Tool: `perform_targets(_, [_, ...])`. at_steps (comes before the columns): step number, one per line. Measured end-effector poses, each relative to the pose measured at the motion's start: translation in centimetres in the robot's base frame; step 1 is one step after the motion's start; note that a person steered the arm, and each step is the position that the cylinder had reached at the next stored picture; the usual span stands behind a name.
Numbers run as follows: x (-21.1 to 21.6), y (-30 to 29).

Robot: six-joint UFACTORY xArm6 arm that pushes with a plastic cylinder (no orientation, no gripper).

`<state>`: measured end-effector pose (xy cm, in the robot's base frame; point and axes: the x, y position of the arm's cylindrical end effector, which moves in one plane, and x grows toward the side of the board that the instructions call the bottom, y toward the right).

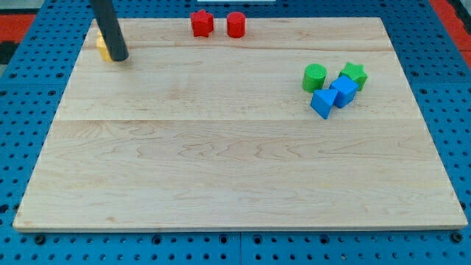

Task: Push red blocks into each other

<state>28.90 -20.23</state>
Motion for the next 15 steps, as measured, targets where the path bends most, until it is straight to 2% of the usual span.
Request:
perform_targets(1, [-0.4,3.4])
perform_targets(3, [-1.8,5.7])
perform_targets(6, [-2.4,1.1])
perform_targets(7, [-4.6,0.6])
perform_targets(8, [-9.1,1.1])
perform_targets(9, [-9.8,1.7])
perform_targets(10, [-9.8,4.3])
perform_targets(11, [-9.7,10.3])
perform_targets(12, [-9.5,10.7])
perform_targets(14, [-5.4,11.1])
perform_targets(15, [-1.8,12.6])
